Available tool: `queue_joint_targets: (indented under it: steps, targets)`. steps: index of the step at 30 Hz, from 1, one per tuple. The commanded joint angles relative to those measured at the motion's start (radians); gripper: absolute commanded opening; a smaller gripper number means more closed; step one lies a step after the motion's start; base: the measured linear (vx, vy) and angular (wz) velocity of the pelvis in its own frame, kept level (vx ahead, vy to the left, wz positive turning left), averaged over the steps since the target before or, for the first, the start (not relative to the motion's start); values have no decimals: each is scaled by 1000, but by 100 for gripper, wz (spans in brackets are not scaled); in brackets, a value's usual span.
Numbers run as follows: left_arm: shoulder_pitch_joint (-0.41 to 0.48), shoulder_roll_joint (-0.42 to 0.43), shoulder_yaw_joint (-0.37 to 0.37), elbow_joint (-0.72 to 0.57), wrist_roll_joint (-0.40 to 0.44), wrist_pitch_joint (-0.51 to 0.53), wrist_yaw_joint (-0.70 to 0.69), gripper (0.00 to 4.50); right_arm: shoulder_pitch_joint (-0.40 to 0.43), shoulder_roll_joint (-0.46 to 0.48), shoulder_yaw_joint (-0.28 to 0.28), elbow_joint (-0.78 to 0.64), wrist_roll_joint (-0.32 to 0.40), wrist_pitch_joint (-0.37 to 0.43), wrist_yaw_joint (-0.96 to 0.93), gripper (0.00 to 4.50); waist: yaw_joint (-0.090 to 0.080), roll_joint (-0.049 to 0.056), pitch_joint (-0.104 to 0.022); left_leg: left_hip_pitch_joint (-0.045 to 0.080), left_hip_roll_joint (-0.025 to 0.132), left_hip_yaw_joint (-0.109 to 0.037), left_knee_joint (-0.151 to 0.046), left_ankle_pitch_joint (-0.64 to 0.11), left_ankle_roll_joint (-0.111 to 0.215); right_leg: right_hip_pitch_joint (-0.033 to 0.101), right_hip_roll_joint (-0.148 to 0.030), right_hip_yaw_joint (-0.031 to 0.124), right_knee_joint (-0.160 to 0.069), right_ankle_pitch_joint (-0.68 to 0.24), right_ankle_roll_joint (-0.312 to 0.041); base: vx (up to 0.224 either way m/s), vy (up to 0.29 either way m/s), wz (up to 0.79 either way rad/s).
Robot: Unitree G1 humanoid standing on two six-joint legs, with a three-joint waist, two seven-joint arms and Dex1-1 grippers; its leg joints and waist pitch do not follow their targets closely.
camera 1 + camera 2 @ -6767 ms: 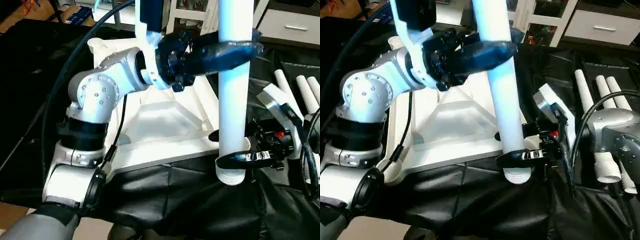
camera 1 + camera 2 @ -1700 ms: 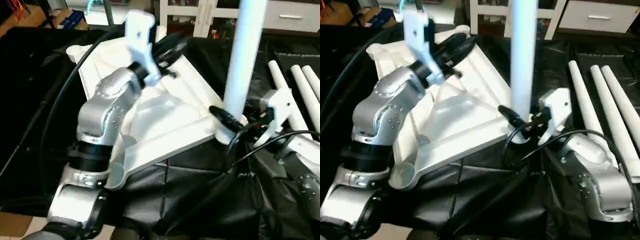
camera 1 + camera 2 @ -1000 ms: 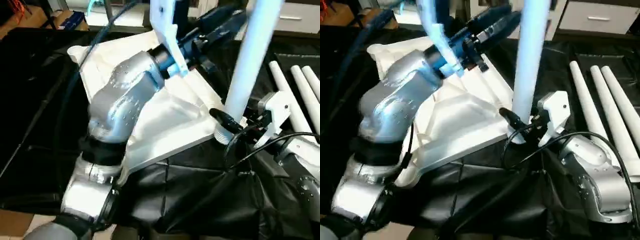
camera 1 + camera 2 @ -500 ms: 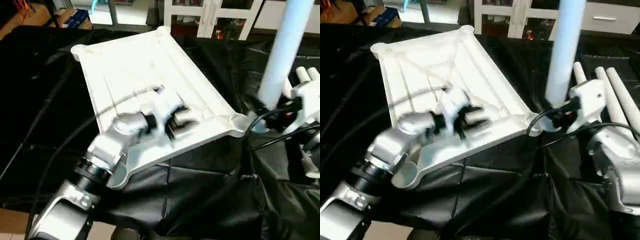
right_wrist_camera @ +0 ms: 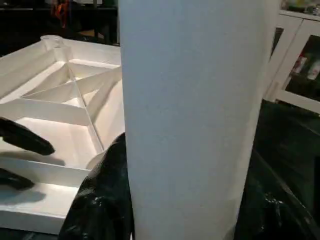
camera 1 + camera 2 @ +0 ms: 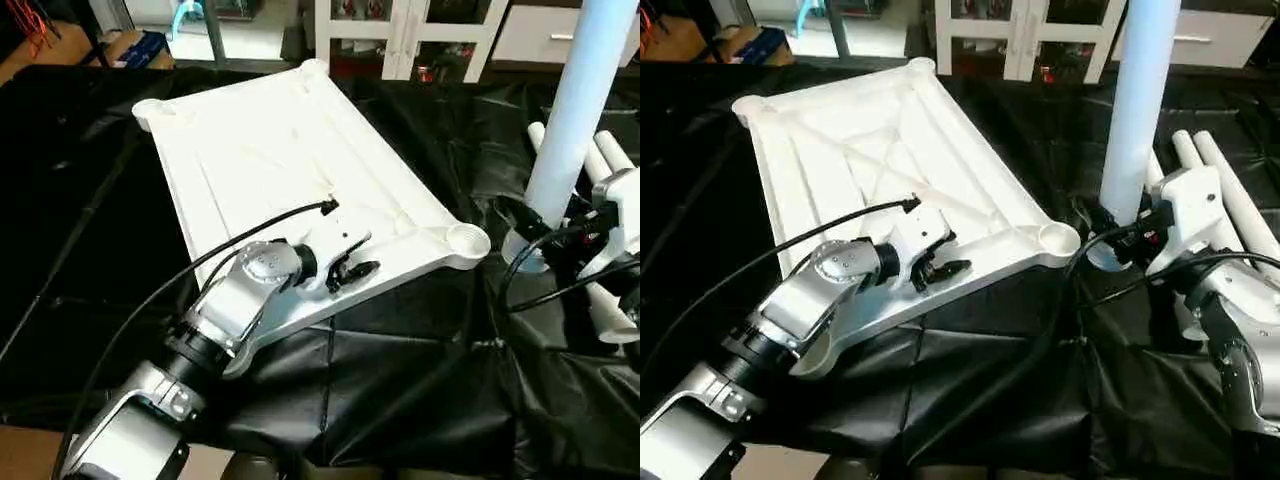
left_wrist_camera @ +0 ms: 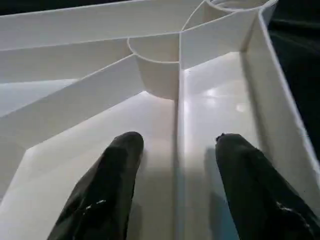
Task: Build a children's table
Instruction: Insert table leg to table base
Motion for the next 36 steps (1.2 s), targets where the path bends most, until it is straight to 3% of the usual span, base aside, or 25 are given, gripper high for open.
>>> queue_joint_targets:
  steps: [1, 3, 7, 10, 15, 19, 22, 24, 25, 30, 33, 36]
  targets:
    - [21, 4, 12, 34, -7, 35, -27, 230, 6, -2, 4, -33, 17, -1, 15, 186, 1, -20, -87, 53, 82, -58, -91, -341, 12, 24, -57, 22, -83, -332, -185, 0, 0, 0]
    - [23, 4, 17, 31, -15, 45, -32, 199, 6, -3, 5, -33, 19, 0, 18, 186, 0, -19, -87, 52, 81, -59, -92, -347, 9, 23, -57, 22, -82, -342, -185, 0, 0, 0]
    - [30, 6, 51, 28, -105, 181, -125, 173, 4, -8, 8, -35, 30, 5, 34, 186, -1, -22, -86, 49, 79, -60, -93, -335, 10, 24, -59, 22, -80, -353, -190, 0, 0, 0]
    - [12, -2, 81, 60, -112, 207, -126, 154, -1, -9, 9, -33, 29, 6, 37, 186, -3, -24, -87, 52, 78, -57, -91, -333, 15, 20, -56, 22, -83, -352, -189, 0, 0, 0]
    - [-6, 62, 1, 80, -8, 136, -164, 98, -7, -12, 13, -27, 28, 2, 42, 186, -3, -24, -86, 50, 83, -59, -97, -327, 28, 22, -56, 24, -85, -342, -173, 0, 0, 0]
    - [-5, 81, -21, 65, 12, 144, -189, 68, -10, -12, 13, -25, 28, 1, 46, 186, -7, -24, -82, 50, 83, -62, -100, -361, 6, 23, -61, 23, -89, -408, -164, 0, 0, 0]
    - [2, 101, -36, 72, 36, 126, -200, 43, -11, -11, 14, -27, 27, 2, 45, 186, -7, -22, -83, 53, 83, -62, -103, -357, 1, 22, -59, 22, -92, -408, -157, 0, 0, 0]
    - [8, 118, -36, 78, 44, 113, -203, 26, -10, -9, 15, -29, 27, 1, 45, 186, -6, -22, -83, 55, 83, -61, -105, -354, 1, 22, -58, 22, -93, -396, -159, 0, 0, 0]
    - [10, 123, -35, 79, 46, 109, -206, 16, -10, -9, 16, -29, 26, 1, 45, 186, -6, -20, -79, 59, 83, -60, -106, -375, -5, 15, -56, 23, -96, -407, -159, 0, 0, 0]
    - [54, 200, -13, 24, 37, 115, -259, 0, 2, -2, 19, -41, 29, 2, 43, 186, -10, -17, -78, 53, 83, -66, -112, -406, -23, 19, -60, 22, -94, -447, -145, 0, 0, 0]
    - [124, 293, 28, -86, 23, 167, -277, 0, 9, 5, 27, -51, 32, 6, 41, 186, -20, -16, -75, 43, 82, -73, -118, -421, -33, 21, -59, 20, -88, -454, -135, 0, 0, 0]
    - [166, 342, 49, -134, 30, 180, -275, 0, 11, 12, 33, -51, 32, 6, 40, 186, -31, -17, -74, 48, 81, -72, -116, -434, -36, 16, -58, 23, -90, -458, -133, 0, 0, 0]
